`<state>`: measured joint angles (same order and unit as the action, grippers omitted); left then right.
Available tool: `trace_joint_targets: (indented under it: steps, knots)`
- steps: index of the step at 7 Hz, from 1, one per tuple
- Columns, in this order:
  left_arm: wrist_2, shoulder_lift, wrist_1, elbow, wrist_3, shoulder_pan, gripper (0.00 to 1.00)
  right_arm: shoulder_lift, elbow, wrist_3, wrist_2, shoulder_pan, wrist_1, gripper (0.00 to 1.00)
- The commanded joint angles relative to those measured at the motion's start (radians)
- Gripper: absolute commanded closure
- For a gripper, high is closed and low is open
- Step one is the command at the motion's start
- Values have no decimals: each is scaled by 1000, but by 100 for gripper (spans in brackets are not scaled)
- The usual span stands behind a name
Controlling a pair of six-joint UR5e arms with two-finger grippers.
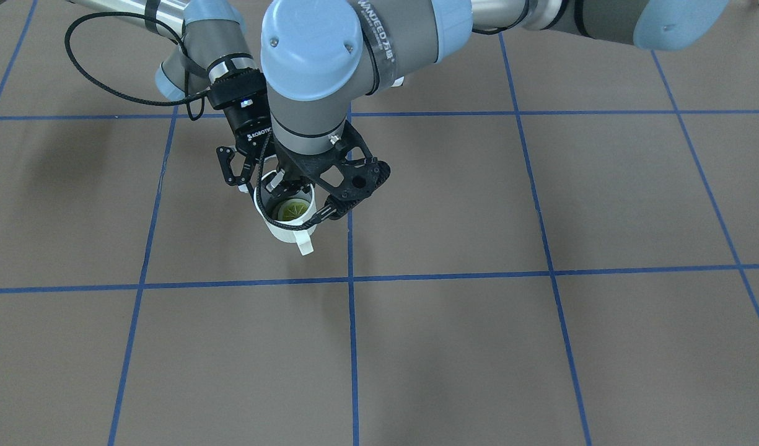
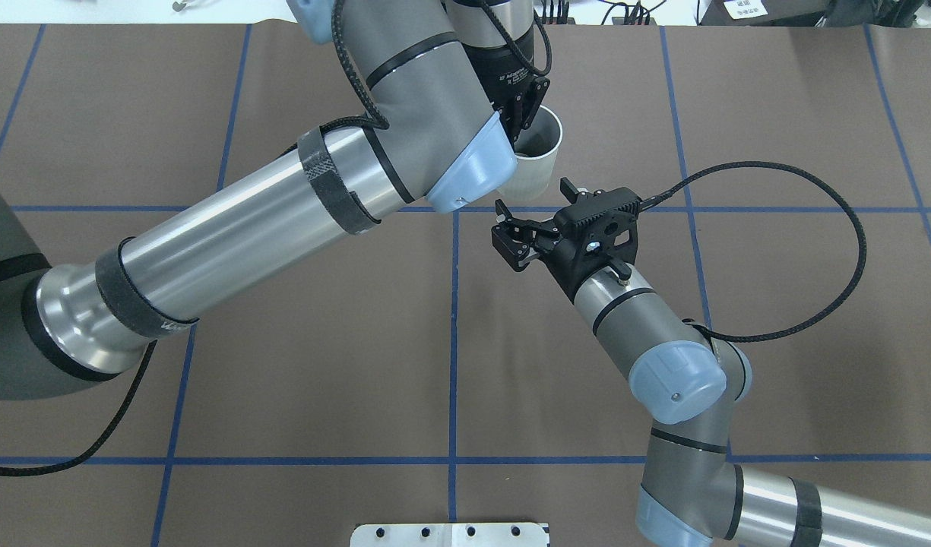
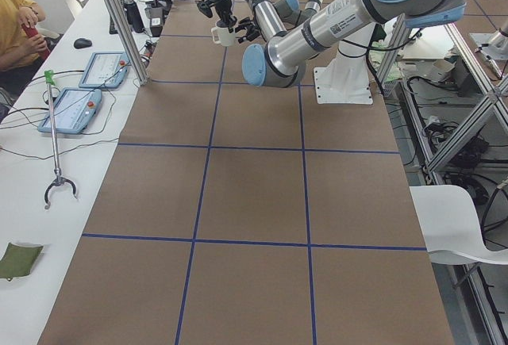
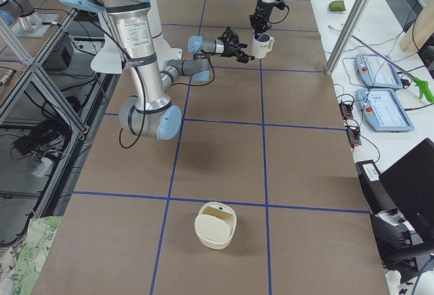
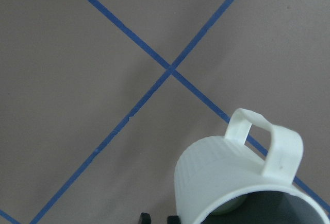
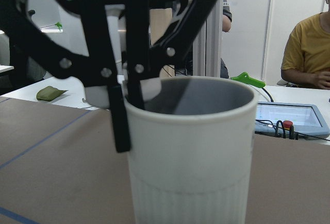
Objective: Left arm hands cup to right arm to dump lemon
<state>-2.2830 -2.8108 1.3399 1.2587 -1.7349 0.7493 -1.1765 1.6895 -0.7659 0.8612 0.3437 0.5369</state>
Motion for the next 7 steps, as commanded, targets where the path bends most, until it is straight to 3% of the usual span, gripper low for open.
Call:
trace_joint_targets:
  steps: [1,7]
  knots:
    - [-16,4,-1,13,0,-11,100,1,-8,-1,-31,0,0,2]
    - [-18,7,-1,22,0,-28,100,11,-13,0,-31,0,0,2]
